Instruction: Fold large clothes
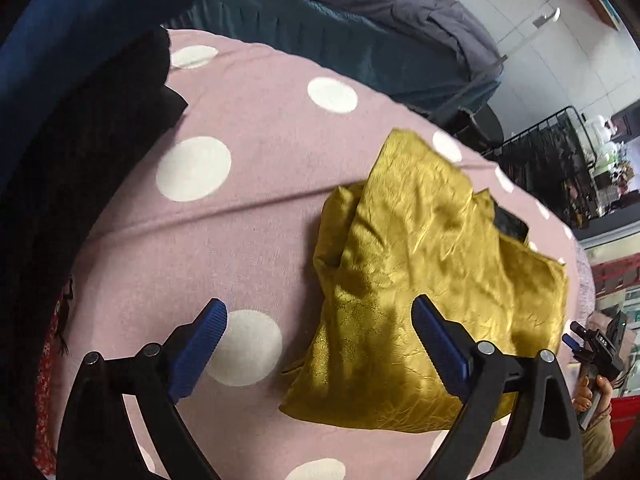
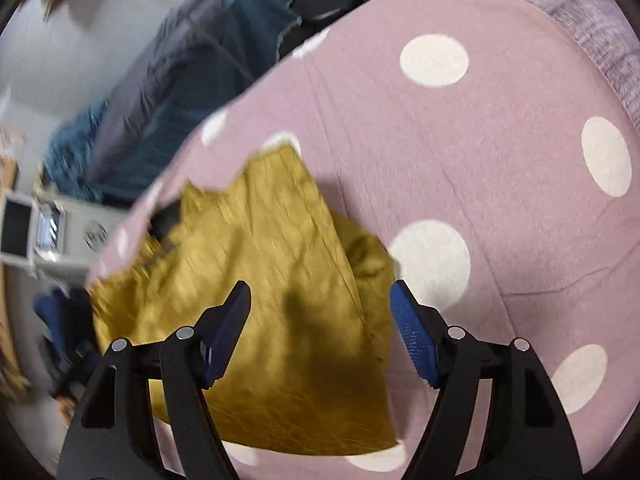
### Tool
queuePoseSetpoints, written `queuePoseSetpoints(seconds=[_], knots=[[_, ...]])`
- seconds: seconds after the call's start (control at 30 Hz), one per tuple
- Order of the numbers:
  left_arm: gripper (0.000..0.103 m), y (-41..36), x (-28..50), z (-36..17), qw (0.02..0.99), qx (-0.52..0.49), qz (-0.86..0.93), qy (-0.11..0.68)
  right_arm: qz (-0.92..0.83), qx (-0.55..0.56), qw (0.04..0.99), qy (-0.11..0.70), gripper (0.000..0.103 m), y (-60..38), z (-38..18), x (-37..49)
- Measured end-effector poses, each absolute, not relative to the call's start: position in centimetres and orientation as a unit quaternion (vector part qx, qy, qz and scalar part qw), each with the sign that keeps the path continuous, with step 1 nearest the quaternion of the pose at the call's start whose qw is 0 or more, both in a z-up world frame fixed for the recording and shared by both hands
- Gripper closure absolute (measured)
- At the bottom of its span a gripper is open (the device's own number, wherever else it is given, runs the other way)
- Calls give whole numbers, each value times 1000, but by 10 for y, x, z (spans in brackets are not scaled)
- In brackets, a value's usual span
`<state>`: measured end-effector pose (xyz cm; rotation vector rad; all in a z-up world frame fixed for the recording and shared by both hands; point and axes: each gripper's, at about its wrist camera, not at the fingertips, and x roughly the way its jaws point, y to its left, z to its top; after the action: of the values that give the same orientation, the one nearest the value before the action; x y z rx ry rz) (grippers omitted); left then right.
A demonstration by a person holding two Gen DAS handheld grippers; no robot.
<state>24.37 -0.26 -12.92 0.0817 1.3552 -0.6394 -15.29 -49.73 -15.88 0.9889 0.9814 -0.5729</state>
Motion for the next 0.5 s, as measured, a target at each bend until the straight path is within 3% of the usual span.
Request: queuePoseSetpoints(seconds=[0.1, 0.17, 0.2, 0.23, 0.27, 0.3, 0.5], knots=[[12, -22, 242, -136, 735, 63, -296, 607, -259, 392, 740, 481, 36, -477, -170, -136], [17, -43, 241, -138, 736, 86, -309, 597, -261, 375, 744, 488, 73, -472, -175, -126], [41, -53, 239, -138, 732, 99, -319, 593, -267, 369, 740, 495, 83, -471, -177, -121], [58, -67, 236, -137, 725, 123, -333, 591, -273, 363, 740, 496, 90, -470, -175, -118], [78, -81, 233, -136, 720, 150, -336, 588, -277, 357, 744, 492, 93, -470, -172, -118], [89, -91, 230, -135, 722, 169, -338, 580, -283, 353, 750, 483, 94, -469, -166, -119], [95, -134, 239, -139, 737, 223, -324, 550, -353, 369, 723, 466, 95, -483, -164, -153]])
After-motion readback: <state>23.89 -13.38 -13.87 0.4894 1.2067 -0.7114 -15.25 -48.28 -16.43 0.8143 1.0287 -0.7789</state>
